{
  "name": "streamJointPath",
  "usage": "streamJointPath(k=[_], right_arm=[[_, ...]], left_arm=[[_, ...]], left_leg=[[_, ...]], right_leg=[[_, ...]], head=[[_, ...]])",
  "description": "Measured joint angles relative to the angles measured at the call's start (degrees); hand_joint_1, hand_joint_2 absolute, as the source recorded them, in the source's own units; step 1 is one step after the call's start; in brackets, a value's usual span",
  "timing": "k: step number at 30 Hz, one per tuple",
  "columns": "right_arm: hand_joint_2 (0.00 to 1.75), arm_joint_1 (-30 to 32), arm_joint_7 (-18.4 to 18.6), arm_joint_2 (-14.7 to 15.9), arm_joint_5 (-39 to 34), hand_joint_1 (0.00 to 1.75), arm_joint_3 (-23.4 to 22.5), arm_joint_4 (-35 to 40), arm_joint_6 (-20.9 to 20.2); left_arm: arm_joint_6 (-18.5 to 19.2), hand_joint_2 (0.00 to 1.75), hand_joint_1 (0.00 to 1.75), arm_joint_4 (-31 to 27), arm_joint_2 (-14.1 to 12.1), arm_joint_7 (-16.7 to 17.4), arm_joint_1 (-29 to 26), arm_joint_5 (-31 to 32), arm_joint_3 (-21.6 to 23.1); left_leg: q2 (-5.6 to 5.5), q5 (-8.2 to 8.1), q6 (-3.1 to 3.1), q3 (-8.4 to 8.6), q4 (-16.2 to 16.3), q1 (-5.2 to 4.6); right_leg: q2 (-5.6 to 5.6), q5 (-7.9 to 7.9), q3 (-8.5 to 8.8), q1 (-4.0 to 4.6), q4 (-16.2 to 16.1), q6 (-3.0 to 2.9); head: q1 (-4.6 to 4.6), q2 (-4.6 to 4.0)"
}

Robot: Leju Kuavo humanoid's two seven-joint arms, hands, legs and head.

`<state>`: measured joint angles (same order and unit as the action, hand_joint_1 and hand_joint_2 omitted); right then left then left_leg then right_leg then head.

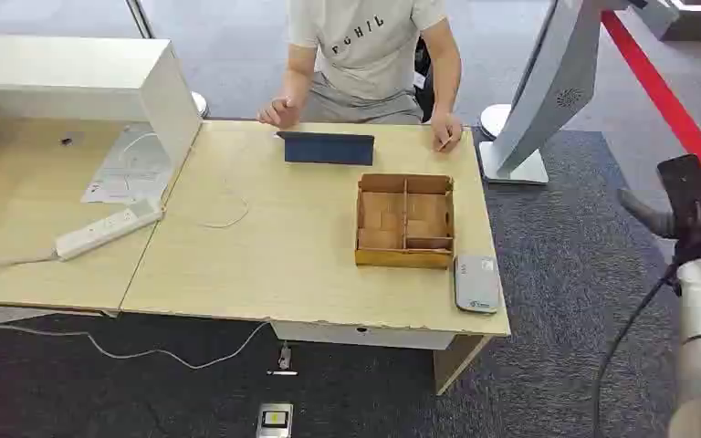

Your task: Pass the card to the sensor for recognition and then transmit it.

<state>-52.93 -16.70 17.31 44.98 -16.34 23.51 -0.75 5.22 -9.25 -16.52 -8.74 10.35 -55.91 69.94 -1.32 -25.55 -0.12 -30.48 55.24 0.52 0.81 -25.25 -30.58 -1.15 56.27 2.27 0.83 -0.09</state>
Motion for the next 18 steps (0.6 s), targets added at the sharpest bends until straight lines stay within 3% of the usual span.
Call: streamJointPath(k=[7, 18], right_arm=[[1.75, -3.6, 0.7, -4.1, 1.0, 0.00, 16.3, 1.8, 4.0], [1.75, -4.7, 4.7, -6.1, 4.6, 0.00, 31.6, 1.4, 6.1]], left_arm=[[-0.1, 0.00, 0.00, 0.0, 0.0, -0.3, 0.0, 0.5, 0.9], [0.0, 0.00, 0.00, 0.0, -0.2, 0.1, -0.2, 0.8, 2.1]], left_leg=[[-0.02, 0.00, 0.00, 0.00, 0.0, 0.01], [-0.04, 0.00, 0.00, -0.01, 0.0, 0.01]], right_leg=[[-0.01, 0.00, -0.01, 0.02, 0.0, 0.00], [-0.03, 0.00, -0.02, 0.02, -0.1, 0.00]], head=[[0.00, 0.00], [0.00, 0.00]])
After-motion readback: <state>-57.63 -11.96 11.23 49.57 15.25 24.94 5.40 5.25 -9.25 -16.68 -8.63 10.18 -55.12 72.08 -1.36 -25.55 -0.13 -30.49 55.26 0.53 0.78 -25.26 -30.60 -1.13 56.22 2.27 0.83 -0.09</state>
